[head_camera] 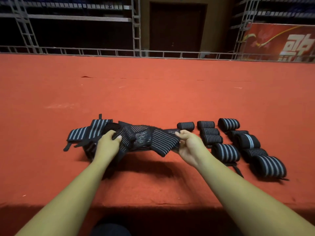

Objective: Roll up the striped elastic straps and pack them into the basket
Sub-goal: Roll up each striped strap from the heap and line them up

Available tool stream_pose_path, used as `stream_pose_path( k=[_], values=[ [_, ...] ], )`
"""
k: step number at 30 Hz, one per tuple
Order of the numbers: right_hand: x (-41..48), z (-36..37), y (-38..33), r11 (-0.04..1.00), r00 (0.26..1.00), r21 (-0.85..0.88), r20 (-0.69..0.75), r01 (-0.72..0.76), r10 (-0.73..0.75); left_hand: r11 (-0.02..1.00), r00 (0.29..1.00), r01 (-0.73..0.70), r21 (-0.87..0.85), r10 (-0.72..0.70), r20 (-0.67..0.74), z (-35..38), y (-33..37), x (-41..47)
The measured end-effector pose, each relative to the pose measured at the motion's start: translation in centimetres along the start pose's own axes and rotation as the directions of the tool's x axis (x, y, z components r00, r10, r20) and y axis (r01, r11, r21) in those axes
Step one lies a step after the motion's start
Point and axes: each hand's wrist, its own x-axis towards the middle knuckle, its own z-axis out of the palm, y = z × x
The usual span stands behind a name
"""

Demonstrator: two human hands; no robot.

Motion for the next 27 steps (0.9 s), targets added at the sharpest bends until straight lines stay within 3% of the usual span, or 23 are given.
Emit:
stream_pose_path(
  k=[2,5,7,9,10,12,14,15,18,22,25,27],
  values=[
    [-0.5,0.1,-0.5,1.000,0.999,0.031,-0.033,-0.001,0.002,0.999,1.000,0.021,0.040,-0.021,-0.011,0.4,0.9,-0.3],
    [-1.0,0.4,-0.2,0.995,0.999,-0.098,-0.035,-0.027,0.023,0.990,0.999,0.042,0.135,-0.042,-0.006,0.8,1.1,-1.0],
    [-1.4,0.7,0.4,0.979,0.998,-0.198,-0.028,-0.058,0.053,0.956,0.989,-0.140,0.256,0.149,-0.015,1.0,1.1,-1.9],
    [-1.6,0.9,1.0,0.961,0.997,-0.265,-0.028,-0.079,0.074,0.858,0.878,-0.472,0.204,0.479,0.016,1.3,1.9,-3.1],
    [-1.8,1.0,1.2,0.958,0.997,-0.275,-0.020,-0.083,0.081,0.813,0.816,-0.578,0.072,0.572,0.089,1.5,2.6,-3.8],
    [-2.0,1.2,1.5,0.961,0.996,-0.265,0.009,-0.082,0.087,0.774,0.705,-0.617,-0.141,0.623,0.338,1.8,3.8,-5.7],
    [-2.1,1.4,1.5,0.959,0.997,-0.277,0.027,-0.058,0.069,0.768,0.620,-0.627,-0.133,0.595,0.511,2.5,3.9,-6.9],
    [-2.2,1.5,1.4,0.956,0.997,-0.288,0.037,-0.049,0.062,0.749,0.610,-0.655,-0.103,0.604,0.513,2.8,3.4,-7.1],
    [-2.6,1.4,1.0,0.950,0.993,-0.310,0.095,-0.043,0.076,0.752,0.678,-0.653,-0.090,0.633,0.375,2.9,2.3,-6.7],
    [-2.5,0.6,0.9,0.944,0.997,-0.329,0.079,0.018,0.008,0.894,0.806,-0.406,-0.189,0.448,0.387,2.3,2.4,-6.4],
    [-2.2,-0.3,0.9,1.000,0.999,-0.004,0.047,0.021,-0.021,0.963,0.948,-0.233,-0.136,0.256,0.189,2.0,1.6,-5.5],
    [-2.1,-1.1,0.7,0.973,1.000,0.232,0.026,-0.007,0.001,0.981,0.982,-0.171,-0.088,0.177,0.070,1.6,0.7,-4.8]
  ],
)
